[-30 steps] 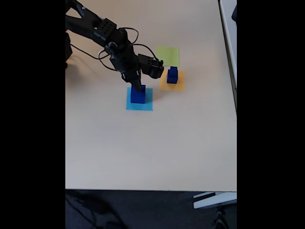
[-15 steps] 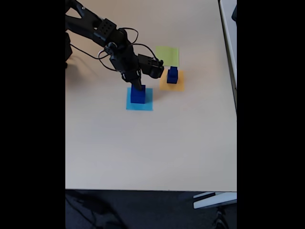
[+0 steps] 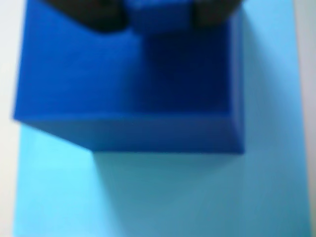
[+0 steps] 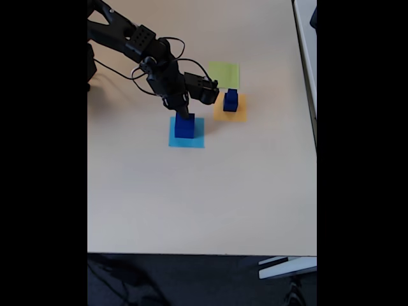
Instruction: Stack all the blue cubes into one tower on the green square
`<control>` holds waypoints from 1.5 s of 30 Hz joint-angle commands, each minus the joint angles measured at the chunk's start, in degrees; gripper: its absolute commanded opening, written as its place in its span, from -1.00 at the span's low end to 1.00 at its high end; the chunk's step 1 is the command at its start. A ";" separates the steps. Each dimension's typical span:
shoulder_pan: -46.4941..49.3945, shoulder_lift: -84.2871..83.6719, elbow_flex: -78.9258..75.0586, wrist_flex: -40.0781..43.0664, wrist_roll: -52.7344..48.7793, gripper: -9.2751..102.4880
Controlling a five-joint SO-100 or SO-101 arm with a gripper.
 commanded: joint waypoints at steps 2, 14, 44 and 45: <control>-1.93 2.90 -4.22 -0.26 1.76 -0.76; -8.35 3.16 -13.36 -0.09 15.12 -0.77; -15.64 -18.72 -38.94 -2.37 22.24 -0.78; -15.73 -19.07 -38.94 -2.37 22.50 -0.78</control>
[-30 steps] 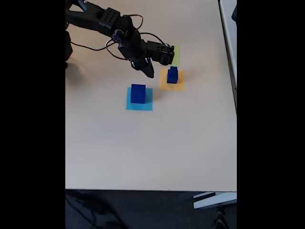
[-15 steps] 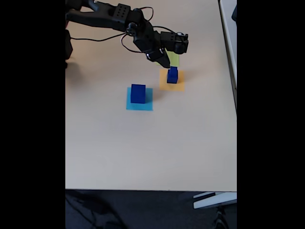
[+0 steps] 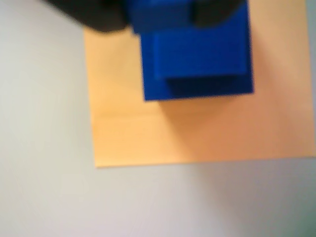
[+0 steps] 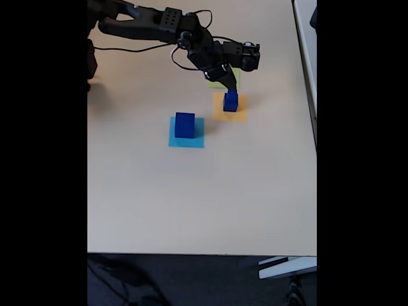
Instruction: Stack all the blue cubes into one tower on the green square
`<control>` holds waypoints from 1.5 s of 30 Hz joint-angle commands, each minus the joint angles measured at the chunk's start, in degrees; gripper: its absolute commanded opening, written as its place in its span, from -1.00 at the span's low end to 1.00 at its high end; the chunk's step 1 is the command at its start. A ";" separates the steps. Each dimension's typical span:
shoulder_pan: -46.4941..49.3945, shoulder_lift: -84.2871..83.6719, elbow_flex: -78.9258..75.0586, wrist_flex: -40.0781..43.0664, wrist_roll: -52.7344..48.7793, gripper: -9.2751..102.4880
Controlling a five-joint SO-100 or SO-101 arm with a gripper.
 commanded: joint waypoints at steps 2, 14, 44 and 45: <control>-0.97 0.09 -4.13 -2.02 1.05 -0.78; -1.85 -1.49 -3.43 -3.34 1.67 -0.78; -0.35 -0.97 1.23 -5.27 0.79 -0.78; -0.26 -0.97 1.41 -5.27 0.88 -0.78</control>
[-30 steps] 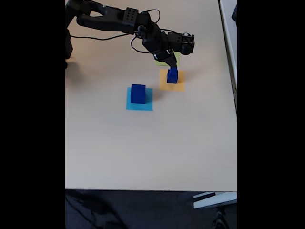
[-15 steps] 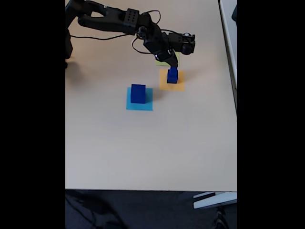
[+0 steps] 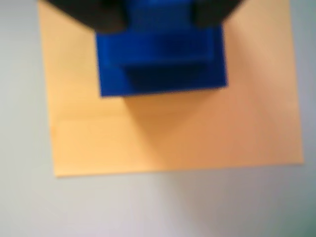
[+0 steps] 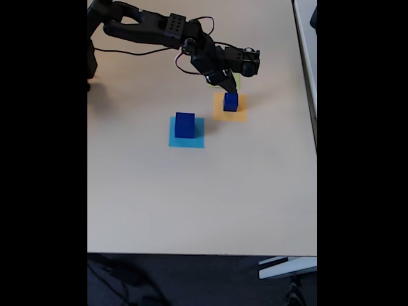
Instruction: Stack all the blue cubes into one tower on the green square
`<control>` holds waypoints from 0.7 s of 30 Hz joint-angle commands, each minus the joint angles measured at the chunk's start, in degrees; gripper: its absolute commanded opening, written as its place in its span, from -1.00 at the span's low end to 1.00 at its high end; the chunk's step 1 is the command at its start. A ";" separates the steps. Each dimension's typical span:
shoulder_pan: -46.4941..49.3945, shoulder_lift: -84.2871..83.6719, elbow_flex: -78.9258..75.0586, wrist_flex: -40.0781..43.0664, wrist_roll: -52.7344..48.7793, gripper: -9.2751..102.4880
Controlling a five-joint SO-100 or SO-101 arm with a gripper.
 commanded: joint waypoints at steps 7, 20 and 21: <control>0.53 2.29 -0.26 -1.85 -0.62 -0.78; 0.53 2.29 -0.09 -2.20 -1.32 -0.74; 0.53 2.29 -0.09 -2.20 -1.41 -0.74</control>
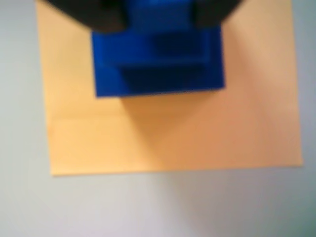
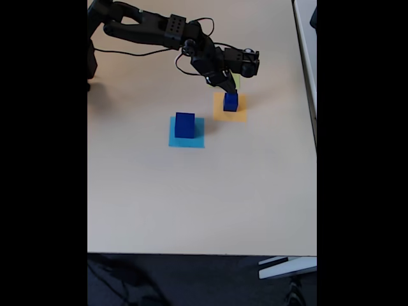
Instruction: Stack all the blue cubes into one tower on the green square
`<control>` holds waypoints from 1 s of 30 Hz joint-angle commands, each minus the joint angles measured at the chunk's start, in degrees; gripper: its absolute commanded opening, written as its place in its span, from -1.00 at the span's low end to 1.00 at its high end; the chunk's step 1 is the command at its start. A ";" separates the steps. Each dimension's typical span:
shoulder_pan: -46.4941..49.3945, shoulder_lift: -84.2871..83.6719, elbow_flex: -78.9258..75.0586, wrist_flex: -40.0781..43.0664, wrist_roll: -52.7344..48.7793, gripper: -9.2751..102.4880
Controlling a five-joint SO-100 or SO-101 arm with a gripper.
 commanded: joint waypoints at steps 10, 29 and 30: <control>0.44 2.29 -0.53 -1.58 -0.88 -0.70; -1.58 4.83 -11.07 -5.45 -10.99 -0.42; -1.58 5.45 -10.99 -5.27 -11.69 -0.41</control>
